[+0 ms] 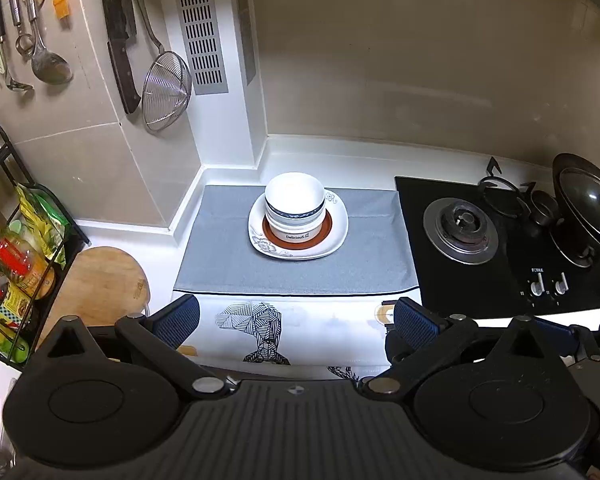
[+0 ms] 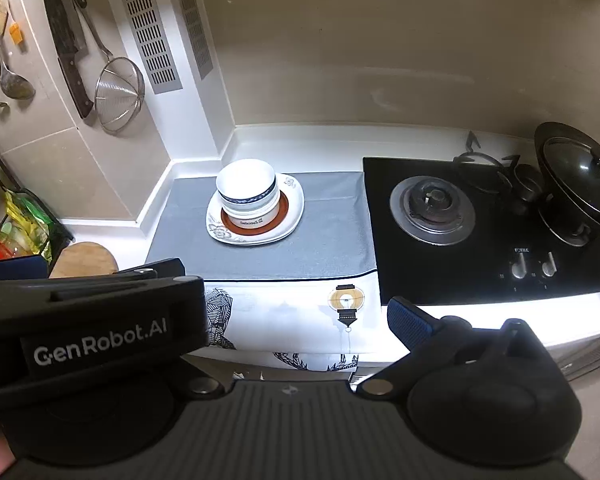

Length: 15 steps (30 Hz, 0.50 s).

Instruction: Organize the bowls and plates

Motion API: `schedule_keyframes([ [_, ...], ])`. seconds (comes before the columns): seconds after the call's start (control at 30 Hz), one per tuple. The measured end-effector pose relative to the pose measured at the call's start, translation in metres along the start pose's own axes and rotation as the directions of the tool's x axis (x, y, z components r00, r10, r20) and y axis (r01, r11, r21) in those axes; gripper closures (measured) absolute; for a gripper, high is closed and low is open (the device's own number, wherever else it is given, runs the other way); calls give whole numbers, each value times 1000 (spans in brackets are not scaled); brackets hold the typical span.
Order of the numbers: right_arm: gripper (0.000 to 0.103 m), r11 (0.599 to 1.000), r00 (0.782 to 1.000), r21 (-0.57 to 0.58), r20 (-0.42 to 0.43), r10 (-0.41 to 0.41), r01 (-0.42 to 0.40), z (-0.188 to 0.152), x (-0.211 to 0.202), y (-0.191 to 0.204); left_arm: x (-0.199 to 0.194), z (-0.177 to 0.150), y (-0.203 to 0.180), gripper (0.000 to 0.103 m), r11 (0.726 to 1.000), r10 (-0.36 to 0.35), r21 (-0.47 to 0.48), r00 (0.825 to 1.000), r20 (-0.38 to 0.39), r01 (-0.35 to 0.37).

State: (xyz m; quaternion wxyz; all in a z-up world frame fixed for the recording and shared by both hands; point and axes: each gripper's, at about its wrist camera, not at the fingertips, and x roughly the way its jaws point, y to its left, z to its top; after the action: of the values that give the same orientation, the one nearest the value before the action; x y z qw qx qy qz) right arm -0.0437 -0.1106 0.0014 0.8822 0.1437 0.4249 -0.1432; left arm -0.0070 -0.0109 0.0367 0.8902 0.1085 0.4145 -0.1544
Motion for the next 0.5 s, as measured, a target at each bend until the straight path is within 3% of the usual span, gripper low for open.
schedule_keyframes([
  [0.5,1,1000,1000,1,4,7,-7,9,7,-1,8,10,-1,0,1000,-3,23,1000,-12,3],
])
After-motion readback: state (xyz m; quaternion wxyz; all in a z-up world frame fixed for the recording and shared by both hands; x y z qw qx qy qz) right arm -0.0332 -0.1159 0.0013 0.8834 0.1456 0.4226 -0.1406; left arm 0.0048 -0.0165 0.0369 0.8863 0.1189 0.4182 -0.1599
